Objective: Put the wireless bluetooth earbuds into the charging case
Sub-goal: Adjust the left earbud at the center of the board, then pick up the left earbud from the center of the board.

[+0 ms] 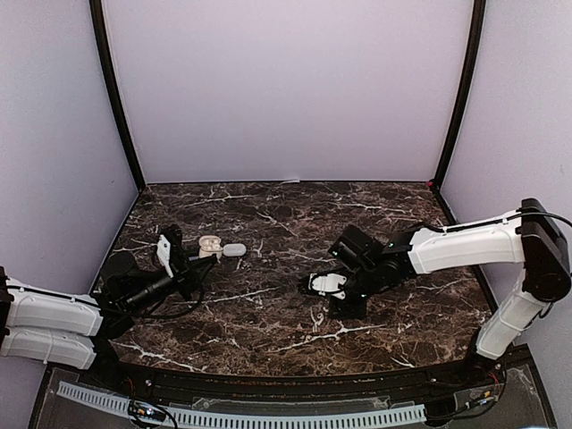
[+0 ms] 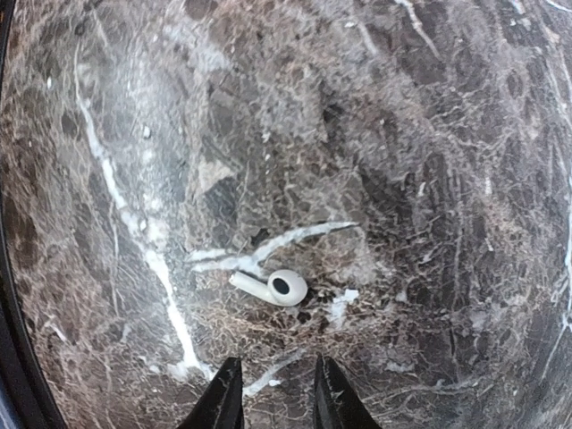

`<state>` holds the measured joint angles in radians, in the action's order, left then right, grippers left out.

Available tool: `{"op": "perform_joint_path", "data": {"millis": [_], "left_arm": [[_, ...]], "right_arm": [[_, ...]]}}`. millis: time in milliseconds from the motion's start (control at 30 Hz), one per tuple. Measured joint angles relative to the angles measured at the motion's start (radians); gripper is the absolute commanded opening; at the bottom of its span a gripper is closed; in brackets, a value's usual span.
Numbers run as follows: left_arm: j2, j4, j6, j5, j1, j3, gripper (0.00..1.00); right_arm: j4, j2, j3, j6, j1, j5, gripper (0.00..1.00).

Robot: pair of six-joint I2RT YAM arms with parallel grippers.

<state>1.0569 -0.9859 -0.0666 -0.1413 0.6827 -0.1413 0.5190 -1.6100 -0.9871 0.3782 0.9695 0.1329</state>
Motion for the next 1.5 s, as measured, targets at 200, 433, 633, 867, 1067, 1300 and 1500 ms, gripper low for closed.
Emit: {"op": "perform_joint_path", "data": {"millis": [200, 433, 633, 867, 1067, 1300, 1500], "left_arm": [[0.000, 0.000, 0.000, -0.013, 0.000, 0.000, 0.10], [0.020, -0.001, 0.000, -0.035, 0.000, 0.000, 0.11], [0.077, -0.057, 0.012, -0.121, 0.000, 0.000, 0.10], [0.172, -0.123, 0.033, -0.234, 0.000, 0.000, 0.11], [0.227, -0.151, 0.050, -0.297, 0.000, 0.000, 0.10], [0.269, -0.189, 0.078, -0.334, 0.000, 0.000, 0.10], [0.311, -0.266, 0.085, -0.364, 0.000, 0.008, 0.10]], "right_arm": [[-0.080, -0.004, 0.058, 0.126, -0.033, 0.011, 0.28], [-0.136, -0.043, 0.046, 0.118, -0.042, 0.046, 0.51], [-0.118, -0.092, -0.025, -0.024, -0.042, 0.079, 0.52], [-0.073, -0.071, -0.045, -0.382, -0.040, 0.000, 0.40], [0.008, -0.058, -0.109, -0.722, 0.011, -0.096, 0.44], [0.022, 0.073, -0.092, -1.079, 0.058, -0.138, 0.38], [0.129, 0.096, -0.059, -1.380, 0.042, -0.160, 0.47]]}}
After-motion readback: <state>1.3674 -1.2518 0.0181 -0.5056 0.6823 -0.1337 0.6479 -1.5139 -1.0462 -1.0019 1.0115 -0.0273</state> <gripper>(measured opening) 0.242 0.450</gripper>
